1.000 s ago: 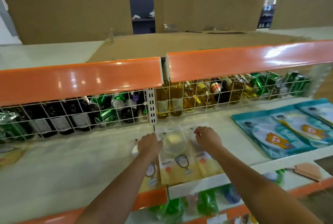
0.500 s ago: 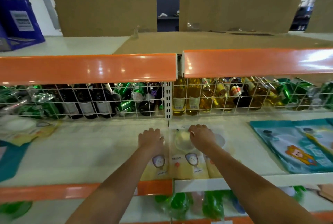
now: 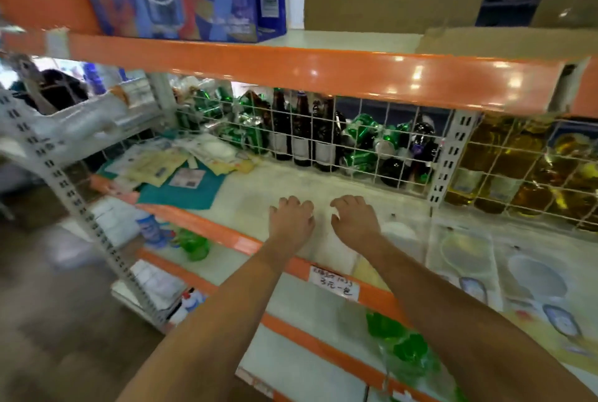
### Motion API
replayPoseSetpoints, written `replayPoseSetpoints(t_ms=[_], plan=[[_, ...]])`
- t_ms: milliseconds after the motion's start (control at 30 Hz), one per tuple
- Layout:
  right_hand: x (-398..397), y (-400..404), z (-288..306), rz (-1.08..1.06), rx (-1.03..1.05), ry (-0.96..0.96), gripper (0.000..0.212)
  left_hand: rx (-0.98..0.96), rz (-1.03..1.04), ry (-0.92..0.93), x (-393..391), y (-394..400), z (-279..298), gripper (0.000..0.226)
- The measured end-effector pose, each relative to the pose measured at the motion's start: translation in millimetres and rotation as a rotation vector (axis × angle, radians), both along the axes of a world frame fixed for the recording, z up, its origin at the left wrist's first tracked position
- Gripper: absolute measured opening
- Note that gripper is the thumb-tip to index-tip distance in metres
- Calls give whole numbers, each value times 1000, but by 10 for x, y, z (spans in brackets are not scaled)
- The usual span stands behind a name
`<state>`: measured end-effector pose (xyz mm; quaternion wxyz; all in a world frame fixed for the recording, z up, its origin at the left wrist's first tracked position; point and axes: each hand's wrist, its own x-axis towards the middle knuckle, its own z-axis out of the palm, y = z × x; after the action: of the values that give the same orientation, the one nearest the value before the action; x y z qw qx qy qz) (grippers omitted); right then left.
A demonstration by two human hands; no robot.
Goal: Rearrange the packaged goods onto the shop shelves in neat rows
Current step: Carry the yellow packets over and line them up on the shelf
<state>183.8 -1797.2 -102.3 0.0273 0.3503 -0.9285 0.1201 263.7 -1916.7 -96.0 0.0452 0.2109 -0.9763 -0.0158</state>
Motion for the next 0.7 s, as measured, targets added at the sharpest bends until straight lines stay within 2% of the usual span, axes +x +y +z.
replayPoseSetpoints(t_ms=[433,700], plan=[[809,-2143,5,221,23,-22,40,30,319,-17,1326,-1984,24,43],[1003,-3022,-60,299,81,-4,39,118,447,-10,1672,-2758,-179,47]])
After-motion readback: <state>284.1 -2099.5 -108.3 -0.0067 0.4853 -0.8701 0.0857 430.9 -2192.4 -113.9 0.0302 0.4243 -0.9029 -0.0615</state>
